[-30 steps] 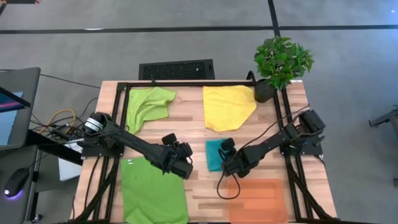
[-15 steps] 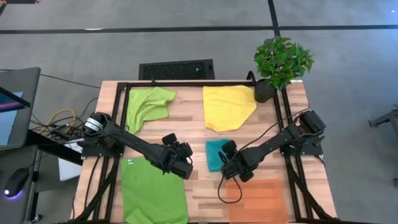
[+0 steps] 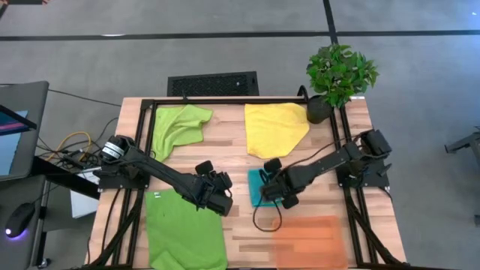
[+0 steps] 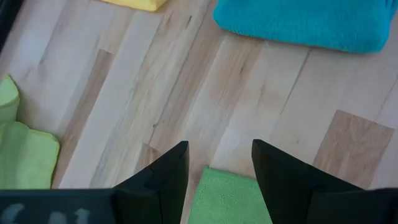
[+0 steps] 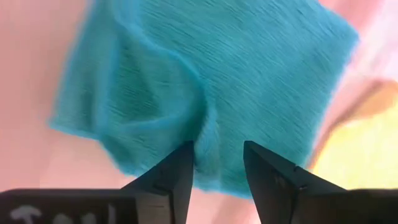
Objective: Fold microfiber towels
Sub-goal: Put the folded blue microfiber towel into the orange bin
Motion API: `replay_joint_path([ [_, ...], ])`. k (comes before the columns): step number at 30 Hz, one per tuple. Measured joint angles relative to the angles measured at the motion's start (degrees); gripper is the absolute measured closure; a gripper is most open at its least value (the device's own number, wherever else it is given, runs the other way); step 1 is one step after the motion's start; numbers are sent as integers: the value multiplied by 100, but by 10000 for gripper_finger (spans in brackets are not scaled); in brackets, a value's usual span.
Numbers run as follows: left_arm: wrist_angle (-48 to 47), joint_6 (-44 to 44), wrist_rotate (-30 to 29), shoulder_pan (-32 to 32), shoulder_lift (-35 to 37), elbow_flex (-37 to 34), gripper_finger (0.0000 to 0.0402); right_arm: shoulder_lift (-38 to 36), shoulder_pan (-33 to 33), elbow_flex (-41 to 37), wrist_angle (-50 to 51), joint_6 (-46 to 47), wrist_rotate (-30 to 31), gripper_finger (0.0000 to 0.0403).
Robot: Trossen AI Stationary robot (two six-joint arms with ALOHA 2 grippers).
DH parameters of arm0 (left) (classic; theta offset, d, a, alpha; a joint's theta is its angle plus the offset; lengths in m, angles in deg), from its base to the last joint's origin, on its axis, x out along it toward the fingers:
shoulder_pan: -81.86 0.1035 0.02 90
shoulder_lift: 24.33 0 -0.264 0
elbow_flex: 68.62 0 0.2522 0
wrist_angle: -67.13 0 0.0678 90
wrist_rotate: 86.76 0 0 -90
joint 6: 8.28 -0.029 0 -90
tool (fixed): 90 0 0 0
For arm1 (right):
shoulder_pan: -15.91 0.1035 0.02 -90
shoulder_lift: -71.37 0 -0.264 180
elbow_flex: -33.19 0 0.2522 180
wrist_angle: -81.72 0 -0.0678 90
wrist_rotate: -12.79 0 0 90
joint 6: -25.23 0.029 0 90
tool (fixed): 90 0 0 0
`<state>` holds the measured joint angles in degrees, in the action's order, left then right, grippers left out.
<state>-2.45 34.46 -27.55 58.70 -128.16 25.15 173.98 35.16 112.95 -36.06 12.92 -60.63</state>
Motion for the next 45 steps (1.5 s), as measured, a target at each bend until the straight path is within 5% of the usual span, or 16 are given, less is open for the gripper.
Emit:
replay_joint_path([
  [14,-20,1,202,0,0,-2,233,-717,-537,67,-605,-278,-1243,243],
  [45,28,57,320,0,0,-2,233,223,-726,-625,-2095,-1772,-1258,248],
])
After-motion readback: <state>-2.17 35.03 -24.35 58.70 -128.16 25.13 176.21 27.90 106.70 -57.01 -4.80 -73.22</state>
